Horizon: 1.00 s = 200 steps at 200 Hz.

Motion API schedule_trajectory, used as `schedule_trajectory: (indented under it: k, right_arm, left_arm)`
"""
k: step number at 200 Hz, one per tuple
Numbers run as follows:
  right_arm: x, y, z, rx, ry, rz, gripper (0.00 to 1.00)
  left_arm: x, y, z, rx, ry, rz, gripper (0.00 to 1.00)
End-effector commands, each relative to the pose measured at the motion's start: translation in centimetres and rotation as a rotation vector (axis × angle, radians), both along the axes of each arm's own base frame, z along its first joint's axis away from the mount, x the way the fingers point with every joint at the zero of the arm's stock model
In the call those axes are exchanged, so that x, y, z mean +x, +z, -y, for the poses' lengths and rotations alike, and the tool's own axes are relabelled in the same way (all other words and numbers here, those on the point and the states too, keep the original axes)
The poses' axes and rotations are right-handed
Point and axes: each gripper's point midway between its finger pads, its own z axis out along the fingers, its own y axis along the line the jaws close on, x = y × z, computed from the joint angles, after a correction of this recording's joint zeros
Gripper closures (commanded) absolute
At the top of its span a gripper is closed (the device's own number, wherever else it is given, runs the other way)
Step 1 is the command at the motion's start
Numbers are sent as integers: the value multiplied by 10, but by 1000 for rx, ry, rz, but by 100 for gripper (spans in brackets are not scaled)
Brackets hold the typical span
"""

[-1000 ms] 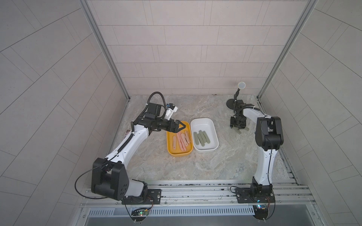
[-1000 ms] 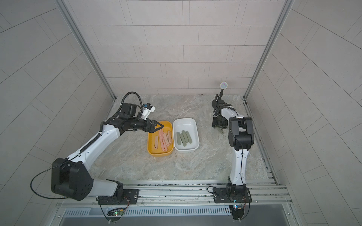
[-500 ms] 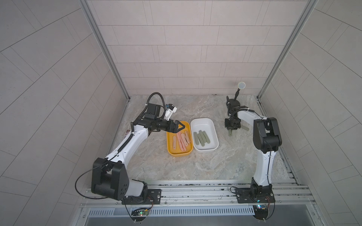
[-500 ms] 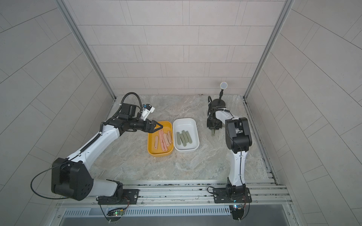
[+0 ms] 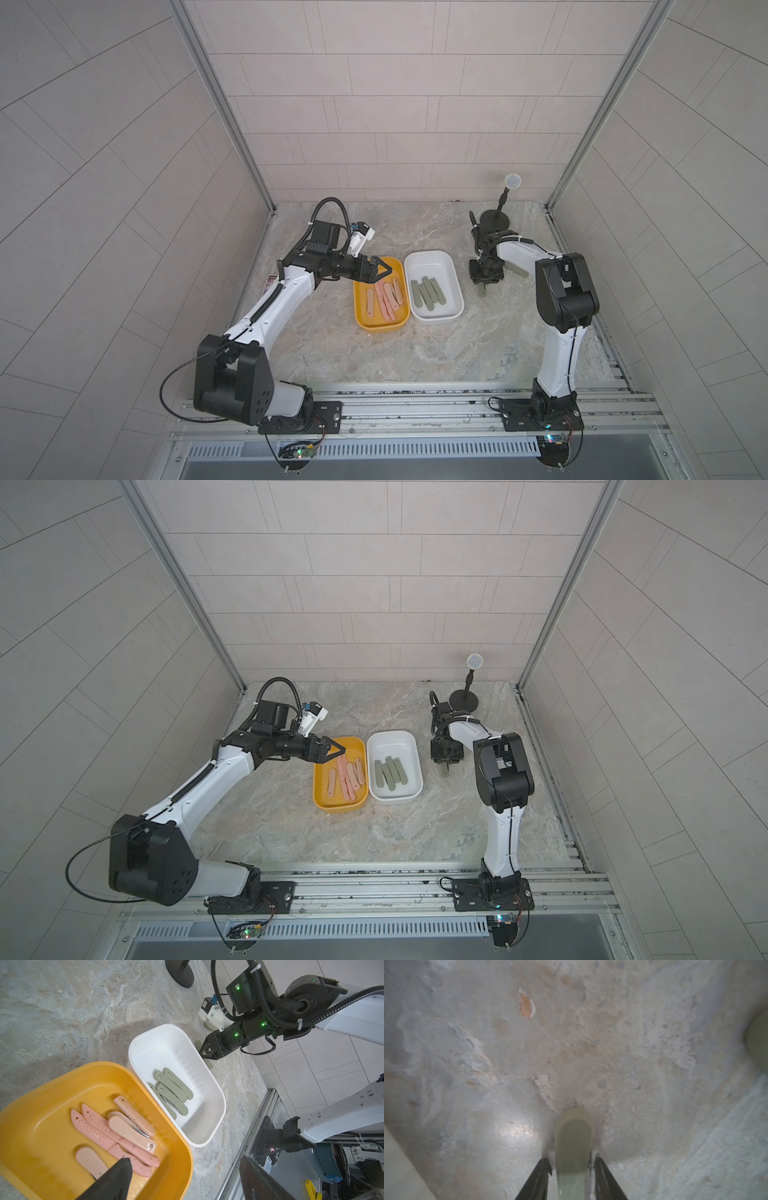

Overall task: Place the fruit knives into the storage box by color
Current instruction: Move the fruit knife to the center of the board, then pick up the fruit knife from the center of the board.

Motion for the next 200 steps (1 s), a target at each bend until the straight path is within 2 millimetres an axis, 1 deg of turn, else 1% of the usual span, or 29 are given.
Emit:
schedule_trajectory:
  k: [1, 36, 115, 152, 179, 200]
  right_arm:
    - [-21, -19, 0, -21, 16, -121, 59]
    - [-11, -20, 3, -19, 9, -114, 59]
    - [7, -23, 9, -10, -4, -107, 59]
    - [12, -24, 15, -6, -17, -105, 59]
    - [16, -23, 15, -2, -19, -102, 59]
    - [18, -24, 15, -3, -17, -103, 61]
  left_arm:
    - [-2, 12, -2, -16, -3, 45, 12]
    - [-1, 12, -4, -17, 2, 45, 12]
    - [-1, 11, -5, -18, 6, 44, 12]
    - [0, 10, -6, -17, 8, 42, 12]
    - [0, 9, -6, -17, 7, 39, 12]
    - [0, 9, -6, -16, 8, 39, 12]
